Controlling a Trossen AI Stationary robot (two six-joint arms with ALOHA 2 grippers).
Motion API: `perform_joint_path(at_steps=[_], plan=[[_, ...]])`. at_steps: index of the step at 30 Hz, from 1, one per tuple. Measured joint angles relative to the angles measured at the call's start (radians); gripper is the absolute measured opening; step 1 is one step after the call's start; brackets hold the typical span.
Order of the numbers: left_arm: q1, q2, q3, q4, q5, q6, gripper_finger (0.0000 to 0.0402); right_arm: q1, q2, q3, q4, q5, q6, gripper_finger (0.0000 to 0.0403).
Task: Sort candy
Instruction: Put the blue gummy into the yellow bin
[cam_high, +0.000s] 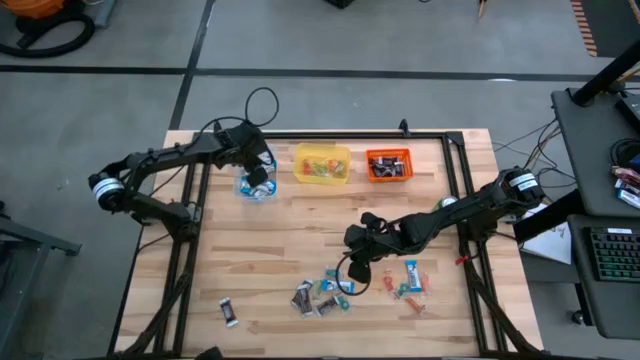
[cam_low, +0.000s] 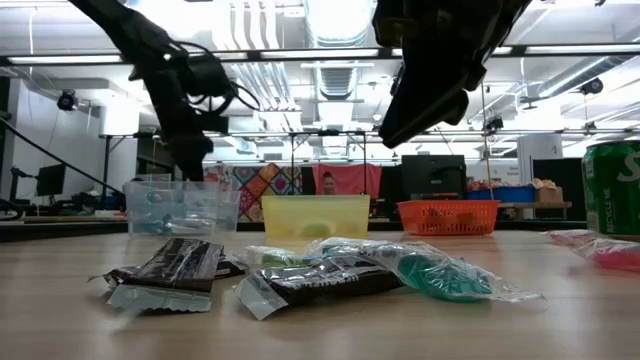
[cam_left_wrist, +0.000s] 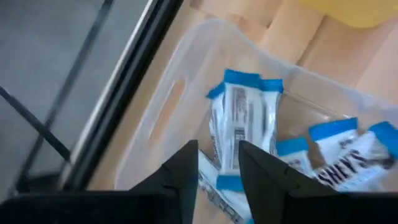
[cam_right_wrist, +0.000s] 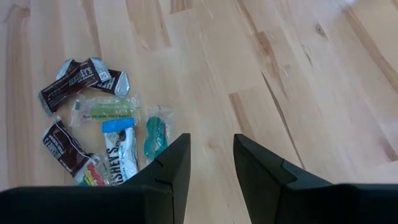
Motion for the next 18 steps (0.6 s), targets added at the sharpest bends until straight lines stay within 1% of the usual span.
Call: perform_joint_path(at_steps=[2, 4, 6, 8, 14, 18], plan=[[-0.019, -0.032, 0.0, -0.042, 0.028, -0.092, 0.0106, 0.0, 0.0, 0.0, 0.003, -0.001, 0.006, 0.0111], [-0.057, -0.076, -0.004, -0.063, 0.081, -0.188, 0.0109, 0.0, 0.0, 0.0, 0.003, -0.001, 0.011, 0.0111], [-0.114, -0.122, -0.018, -0.063, 0.122, -0.277, 0.0109, 0.0, 0.0, 0.0, 0.006, -0.001, 0.011, 0.0111], [-0.193, -0.165, -0.034, -0.063, 0.127, -0.339, 0.0107, 0.0, 0.0, 0.0, 0.014, -0.001, 0.01, 0.0111], [-0.47, -0.279, -0.093, -0.008, 0.068, -0.483, 0.0104, -0.005, 0.0, 0.0, 0.048, -0.001, 0.009, 0.0112], [-0.655, -0.305, -0.113, 0.0, -0.033, -0.591, 0.0104, -0.007, 0.0, 0.0, 0.047, -0.001, 0.008, 0.0111]])
